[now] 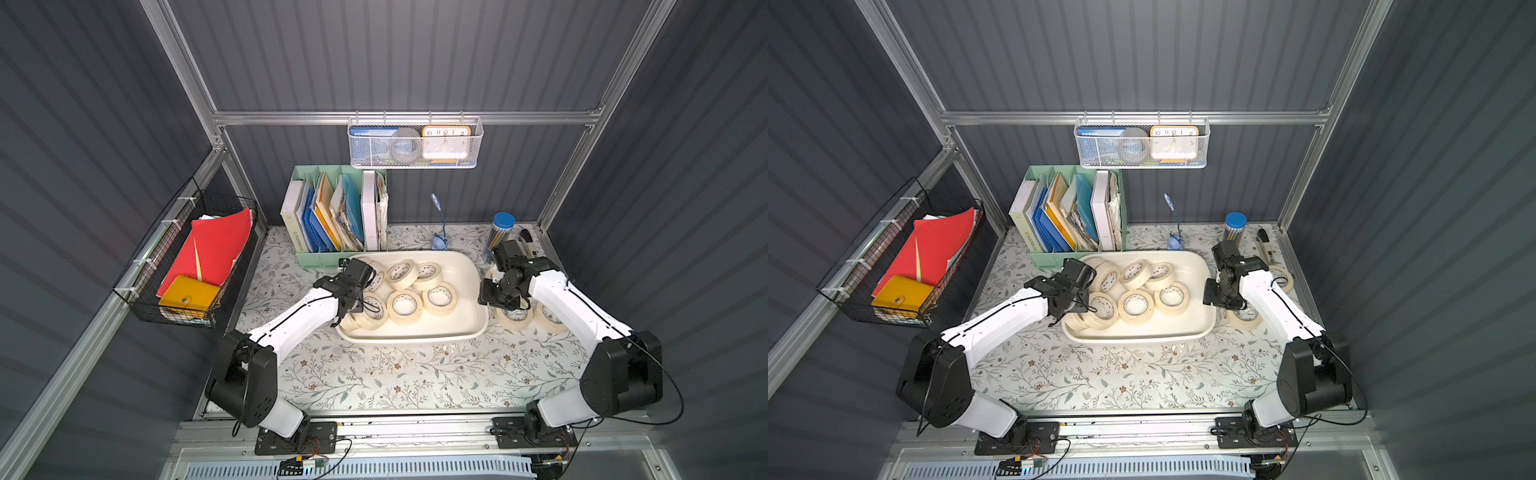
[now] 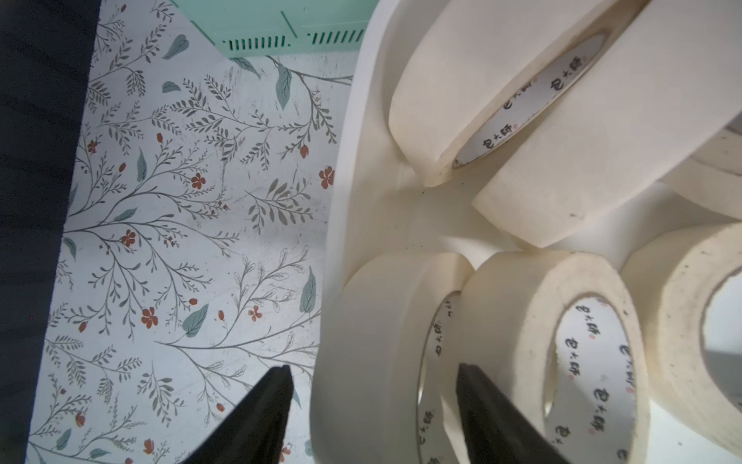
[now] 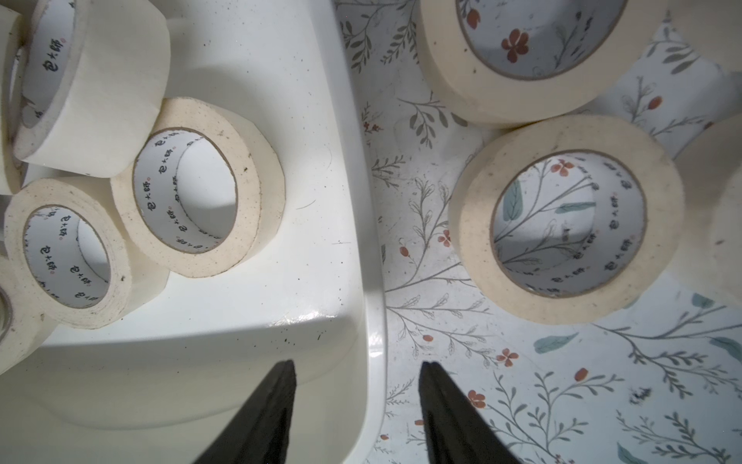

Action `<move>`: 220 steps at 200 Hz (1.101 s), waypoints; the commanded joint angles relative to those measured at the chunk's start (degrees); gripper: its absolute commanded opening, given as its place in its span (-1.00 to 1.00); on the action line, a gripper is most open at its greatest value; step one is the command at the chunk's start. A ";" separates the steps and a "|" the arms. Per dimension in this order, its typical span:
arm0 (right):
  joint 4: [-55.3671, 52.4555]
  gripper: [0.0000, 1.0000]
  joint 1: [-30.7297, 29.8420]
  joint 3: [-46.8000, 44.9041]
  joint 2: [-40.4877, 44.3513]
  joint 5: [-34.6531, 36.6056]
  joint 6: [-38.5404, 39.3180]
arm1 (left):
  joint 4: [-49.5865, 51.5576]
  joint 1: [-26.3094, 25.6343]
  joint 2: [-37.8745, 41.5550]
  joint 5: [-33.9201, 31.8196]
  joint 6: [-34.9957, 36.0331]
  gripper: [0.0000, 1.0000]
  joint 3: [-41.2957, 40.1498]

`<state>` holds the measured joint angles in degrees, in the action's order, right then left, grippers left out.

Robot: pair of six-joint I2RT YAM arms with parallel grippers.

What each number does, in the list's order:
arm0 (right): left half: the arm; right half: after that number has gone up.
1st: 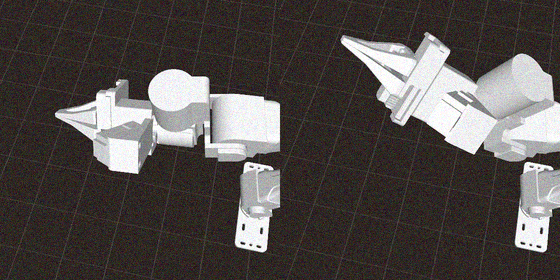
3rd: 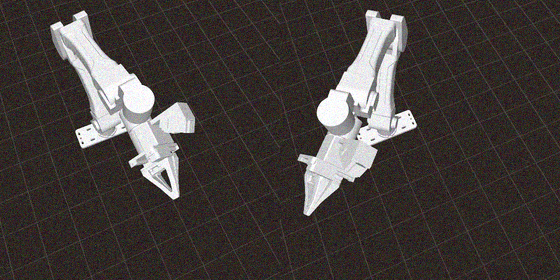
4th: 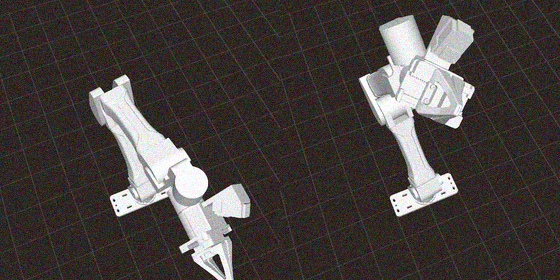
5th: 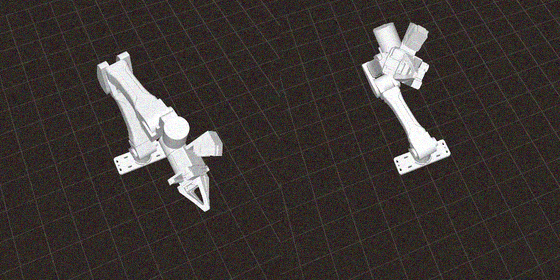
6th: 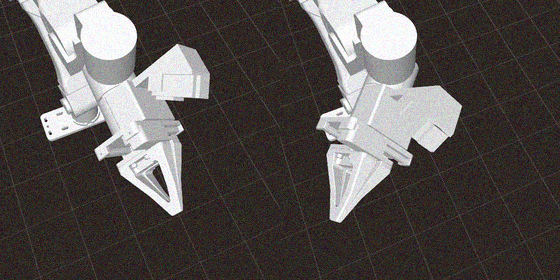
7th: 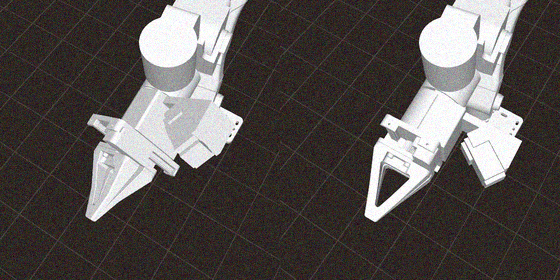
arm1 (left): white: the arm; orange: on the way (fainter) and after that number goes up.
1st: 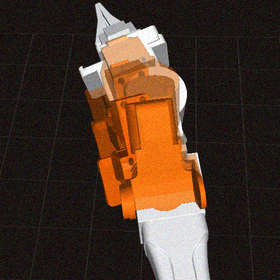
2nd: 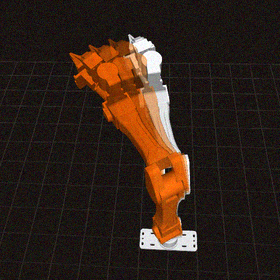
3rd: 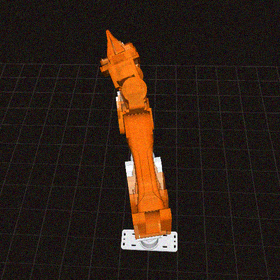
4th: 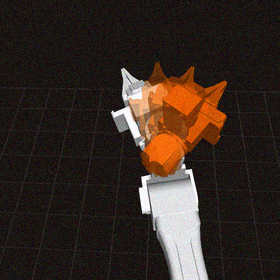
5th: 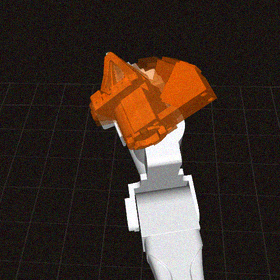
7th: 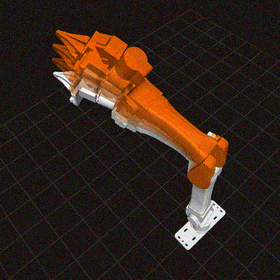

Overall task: Take out the art tape in the storage box
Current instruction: Pick up the art tape from the storage box.

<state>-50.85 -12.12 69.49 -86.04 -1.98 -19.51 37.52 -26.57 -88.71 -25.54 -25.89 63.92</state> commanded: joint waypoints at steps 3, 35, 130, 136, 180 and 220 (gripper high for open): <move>-1.15 0.12 -0.13 0.64 -1.02 0.30 1.05 | 1.86 0.38 -1.37 -0.22 0.56 0.21 1.63; -0.79 0.11 -0.18 0.38 -1.24 0.20 1.14 | 2.64 0.55 -2.99 -0.99 1.10 -0.05 2.43; -0.99 0.12 -0.12 0.55 -0.88 1.58 2.06 | 8.24 0.55 0.19 -4.60 2.94 -0.66 10.66; -0.94 0.12 -0.18 0.59 -0.88 1.37 2.02 | 8.64 0.55 1.02 -4.85 3.24 -0.66 11.33; -0.59 0.11 -0.77 1.90 -0.88 -0.64 2.11 | 12.93 0.55 6.43 -8.58 4.62 -0.66 15.51; 2.84 0.32 -2.62 2.57 -0.09 -3.11 1.43 | 14.35 0.55 17.29 -17.18 0.66 -0.71 11.38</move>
<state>-50.30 -13.65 70.85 -86.72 -3.07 -18.04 49.23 -26.11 -78.41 -34.33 -22.83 77.67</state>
